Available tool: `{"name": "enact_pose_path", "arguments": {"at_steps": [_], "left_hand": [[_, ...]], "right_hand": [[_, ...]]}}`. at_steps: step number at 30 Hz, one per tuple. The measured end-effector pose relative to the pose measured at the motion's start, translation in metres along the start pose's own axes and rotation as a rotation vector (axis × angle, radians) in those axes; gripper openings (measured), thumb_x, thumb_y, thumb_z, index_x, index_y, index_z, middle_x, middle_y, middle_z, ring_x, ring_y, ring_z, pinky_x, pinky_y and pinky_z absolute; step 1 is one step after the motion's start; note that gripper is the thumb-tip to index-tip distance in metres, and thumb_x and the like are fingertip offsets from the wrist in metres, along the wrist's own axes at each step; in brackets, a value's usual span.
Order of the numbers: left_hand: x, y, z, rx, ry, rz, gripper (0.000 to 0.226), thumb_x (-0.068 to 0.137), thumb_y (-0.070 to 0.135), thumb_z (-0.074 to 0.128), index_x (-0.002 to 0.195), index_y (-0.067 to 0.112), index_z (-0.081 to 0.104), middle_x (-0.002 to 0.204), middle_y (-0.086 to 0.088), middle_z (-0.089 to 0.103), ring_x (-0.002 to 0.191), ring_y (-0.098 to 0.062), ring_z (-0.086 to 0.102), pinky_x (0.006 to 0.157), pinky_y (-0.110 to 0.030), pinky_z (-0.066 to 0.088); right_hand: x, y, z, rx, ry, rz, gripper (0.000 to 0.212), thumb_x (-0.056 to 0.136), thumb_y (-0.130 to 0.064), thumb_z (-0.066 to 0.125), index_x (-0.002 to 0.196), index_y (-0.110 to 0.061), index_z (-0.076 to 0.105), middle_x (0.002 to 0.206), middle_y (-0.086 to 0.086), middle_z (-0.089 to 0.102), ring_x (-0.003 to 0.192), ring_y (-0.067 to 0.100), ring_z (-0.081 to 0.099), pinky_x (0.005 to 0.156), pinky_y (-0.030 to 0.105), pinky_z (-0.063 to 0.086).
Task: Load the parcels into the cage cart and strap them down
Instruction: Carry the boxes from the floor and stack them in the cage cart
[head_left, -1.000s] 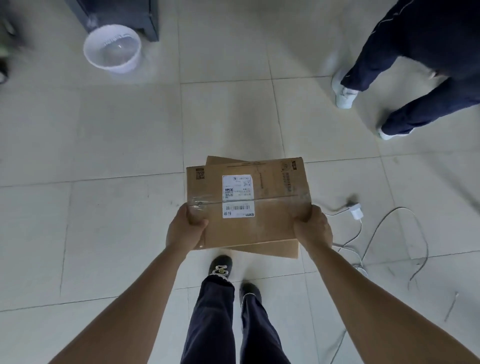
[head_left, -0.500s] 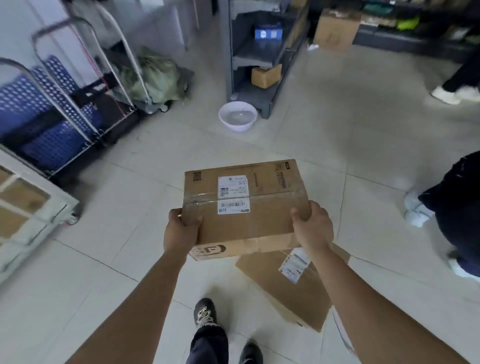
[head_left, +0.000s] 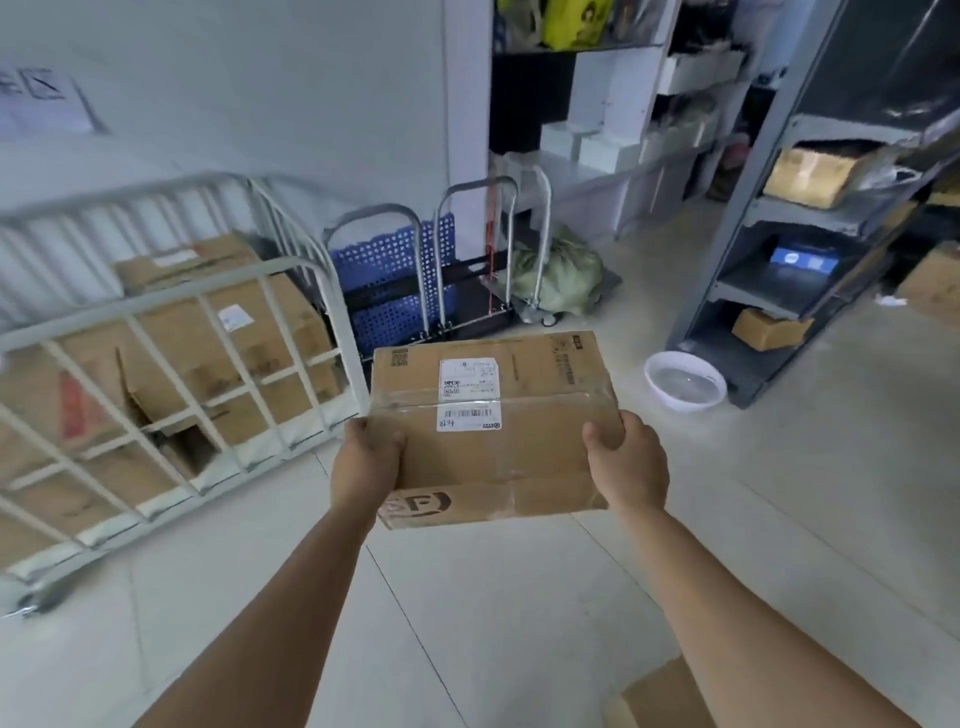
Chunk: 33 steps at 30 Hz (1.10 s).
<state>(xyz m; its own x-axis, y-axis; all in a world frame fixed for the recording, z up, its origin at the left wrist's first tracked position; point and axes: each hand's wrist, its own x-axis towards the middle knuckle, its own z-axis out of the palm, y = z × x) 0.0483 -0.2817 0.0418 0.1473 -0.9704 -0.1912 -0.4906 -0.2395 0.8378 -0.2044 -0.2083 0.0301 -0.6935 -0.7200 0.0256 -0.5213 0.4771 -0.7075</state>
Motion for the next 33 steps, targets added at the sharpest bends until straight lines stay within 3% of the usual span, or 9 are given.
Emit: {"name": "enact_pose_path", "arguments": {"at_steps": [7,14,17,24,30,33], "left_hand": [[0.078,-0.008,-0.101,-0.084,0.146,-0.026,0.054,0.092,0.031,0.057,0.14,0.014,0.037,0.128,-0.011,0.057,0.11,-0.033,0.057,0.091,-0.049,0.05],[0.144,-0.026,-0.18,-0.141,0.274,-0.054,0.057,0.094,0.033,0.056,0.144,0.016,0.034,0.134,-0.009,0.053,0.114,-0.031,0.055,0.091,-0.04,0.048],[0.169,-0.03,-0.206,-0.14,0.333,-0.079,0.056,0.095,0.033,0.055,0.144,0.016,0.033,0.134,-0.008,0.052,0.112,-0.03,0.054,0.084,-0.038,0.048],[0.238,-0.036,-0.253,-0.15,0.467,-0.127,0.057,0.094,0.032,0.056,0.144,0.014,0.034,0.136,-0.012,0.051,0.119,-0.034,0.052,0.095,-0.044,0.046],[0.293,-0.035,-0.293,-0.186,0.583,-0.184,0.059,0.094,0.033,0.057,0.145,0.014,0.033,0.139,-0.008,0.048,0.121,-0.03,0.051,0.097,-0.043,0.046],[0.315,-0.039,-0.314,-0.2,0.632,-0.212,0.058,0.094,0.034,0.057,0.144,0.014,0.034,0.139,-0.007,0.048,0.122,-0.03,0.05,0.099,-0.044,0.044]], "right_hand": [[0.013,-0.121,0.081,0.035,-0.065,-0.124,0.039,0.09,-0.043,0.054,0.116,-0.014,0.059,0.108,0.008,0.059,0.1,0.029,0.059,0.084,0.043,0.052],[0.022,-0.221,0.155,0.063,-0.138,-0.247,0.039,0.091,-0.044,0.054,0.117,-0.014,0.058,0.112,0.008,0.059,0.102,0.029,0.058,0.085,0.042,0.05],[0.027,-0.259,0.184,0.069,-0.171,-0.311,0.037,0.091,-0.043,0.054,0.116,-0.015,0.059,0.112,0.006,0.059,0.1,0.027,0.058,0.083,0.039,0.05],[0.061,-0.344,0.254,0.057,-0.247,-0.434,0.039,0.091,-0.046,0.054,0.116,-0.016,0.059,0.11,0.004,0.06,0.098,0.026,0.059,0.082,0.041,0.052],[0.086,-0.42,0.308,0.095,-0.327,-0.556,0.04,0.091,-0.044,0.055,0.122,-0.018,0.057,0.107,0.001,0.059,0.095,0.023,0.059,0.074,0.033,0.049],[0.093,-0.454,0.337,0.103,-0.356,-0.608,0.034,0.092,-0.044,0.055,0.112,-0.018,0.059,0.104,-0.001,0.061,0.089,0.021,0.059,0.069,0.031,0.048]]}}
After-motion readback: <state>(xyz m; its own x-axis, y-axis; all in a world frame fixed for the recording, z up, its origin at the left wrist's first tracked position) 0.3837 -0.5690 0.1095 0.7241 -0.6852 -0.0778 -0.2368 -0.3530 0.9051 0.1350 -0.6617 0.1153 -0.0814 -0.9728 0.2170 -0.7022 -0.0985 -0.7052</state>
